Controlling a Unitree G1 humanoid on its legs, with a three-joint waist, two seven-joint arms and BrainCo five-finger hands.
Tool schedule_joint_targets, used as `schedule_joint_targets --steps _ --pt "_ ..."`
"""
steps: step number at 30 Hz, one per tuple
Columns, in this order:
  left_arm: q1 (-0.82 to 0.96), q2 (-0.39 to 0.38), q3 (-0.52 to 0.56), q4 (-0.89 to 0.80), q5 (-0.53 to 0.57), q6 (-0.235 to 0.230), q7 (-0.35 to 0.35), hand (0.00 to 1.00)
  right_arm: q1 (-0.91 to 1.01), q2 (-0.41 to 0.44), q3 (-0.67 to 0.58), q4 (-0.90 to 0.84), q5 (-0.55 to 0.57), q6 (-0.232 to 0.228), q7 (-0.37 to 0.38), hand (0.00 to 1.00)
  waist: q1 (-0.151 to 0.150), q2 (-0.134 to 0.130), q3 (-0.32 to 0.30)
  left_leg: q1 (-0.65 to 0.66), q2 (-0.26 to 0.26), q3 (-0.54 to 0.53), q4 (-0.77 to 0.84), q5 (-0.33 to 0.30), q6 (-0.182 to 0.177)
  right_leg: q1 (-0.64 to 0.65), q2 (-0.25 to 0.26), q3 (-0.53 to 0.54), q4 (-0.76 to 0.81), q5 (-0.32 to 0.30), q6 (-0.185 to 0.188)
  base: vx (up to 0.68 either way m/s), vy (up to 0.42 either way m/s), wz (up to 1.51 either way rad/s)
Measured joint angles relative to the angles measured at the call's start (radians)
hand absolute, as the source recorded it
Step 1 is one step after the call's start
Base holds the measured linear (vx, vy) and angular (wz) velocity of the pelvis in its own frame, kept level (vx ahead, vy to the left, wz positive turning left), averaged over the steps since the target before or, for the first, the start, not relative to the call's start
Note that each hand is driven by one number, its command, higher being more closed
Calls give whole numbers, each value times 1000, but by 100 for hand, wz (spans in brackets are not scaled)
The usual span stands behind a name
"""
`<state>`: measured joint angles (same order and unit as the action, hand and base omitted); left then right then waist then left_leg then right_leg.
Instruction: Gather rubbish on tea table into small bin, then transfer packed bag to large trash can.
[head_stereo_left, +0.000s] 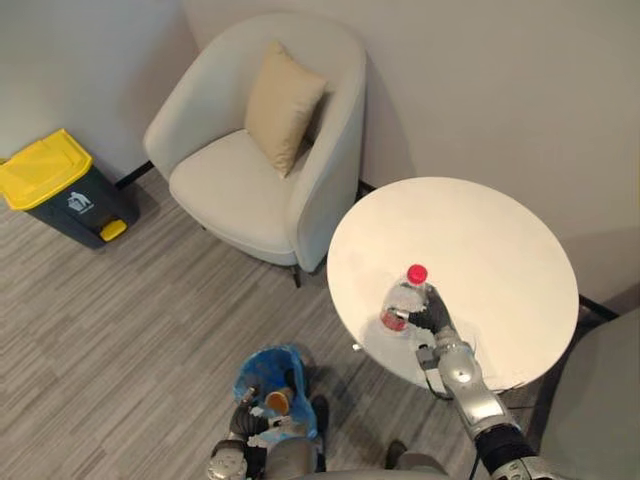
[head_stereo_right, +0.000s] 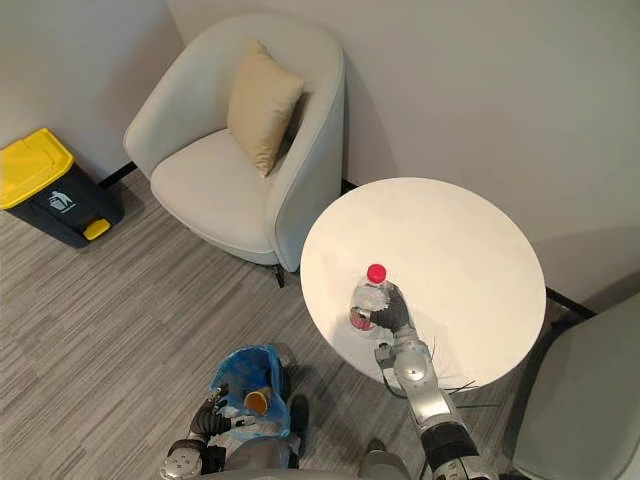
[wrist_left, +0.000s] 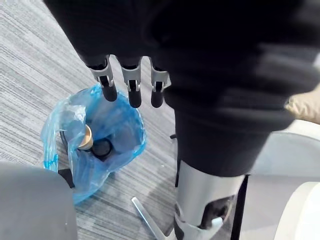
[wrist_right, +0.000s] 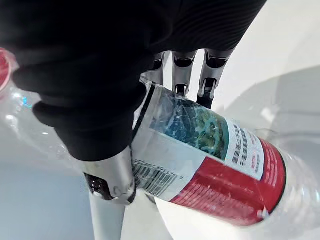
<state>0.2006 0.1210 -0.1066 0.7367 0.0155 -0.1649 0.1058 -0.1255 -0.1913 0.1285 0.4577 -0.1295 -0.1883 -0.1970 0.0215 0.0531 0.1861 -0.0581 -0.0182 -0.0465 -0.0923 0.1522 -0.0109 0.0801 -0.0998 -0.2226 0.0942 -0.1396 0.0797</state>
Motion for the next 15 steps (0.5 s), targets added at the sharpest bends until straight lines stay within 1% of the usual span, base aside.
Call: schedule_joint_targets --steps 1,4,8,11,12,14,15 --pt "0 0 0 -2 0 0 0 0 -1 1 -8 1 13 1 -1 100 1 0 0 1 -1 -5 0 0 0 6 0 -2 -7 0 0 76 -27 20" --pt "2 1 0 -12 -2 1 -7 0 -4 13 -36 0 57 0 -6 100 17 0 0 4 0 -8 0 0 0 11 2 -1 -12 0 0 37 -34 3" --pt "7 1 0 -30 -1 1 -16 0 1 16 -56 -22 90 0 -6 100 19 0 0 19 1 -9 0 -1 -1 21 2 2 -12 0 0 -22 -15 -1" --pt "7 0 0 -30 -1 1 -17 0 38 25 -62 -133 90 -3 -5 100 14 2 2 20 2 -9 -1 -2 0 19 -2 6 -10 -4 -2 -75 5 -1" --pt "7 0 1 -30 -1 2 -16 0 69 31 -61 -198 90 -4 -5 100 14 2 2 22 2 -11 -1 -2 0 20 -2 7 -8 -6 -2 -105 9 2" --pt "11 -1 2 -30 -1 2 -15 0 119 40 -54 -288 88 -18 -1 100 11 2 2 22 2 -13 -1 -5 -4 19 -2 6 -8 -7 0 -76 2 3" --pt "18 -1 2 -30 -1 2 -14 0 149 48 -46 -340 84 -33 3 100 5 2 1 21 2 -17 -1 -6 -3 20 -2 5 -8 -8 0 -54 -2 8"
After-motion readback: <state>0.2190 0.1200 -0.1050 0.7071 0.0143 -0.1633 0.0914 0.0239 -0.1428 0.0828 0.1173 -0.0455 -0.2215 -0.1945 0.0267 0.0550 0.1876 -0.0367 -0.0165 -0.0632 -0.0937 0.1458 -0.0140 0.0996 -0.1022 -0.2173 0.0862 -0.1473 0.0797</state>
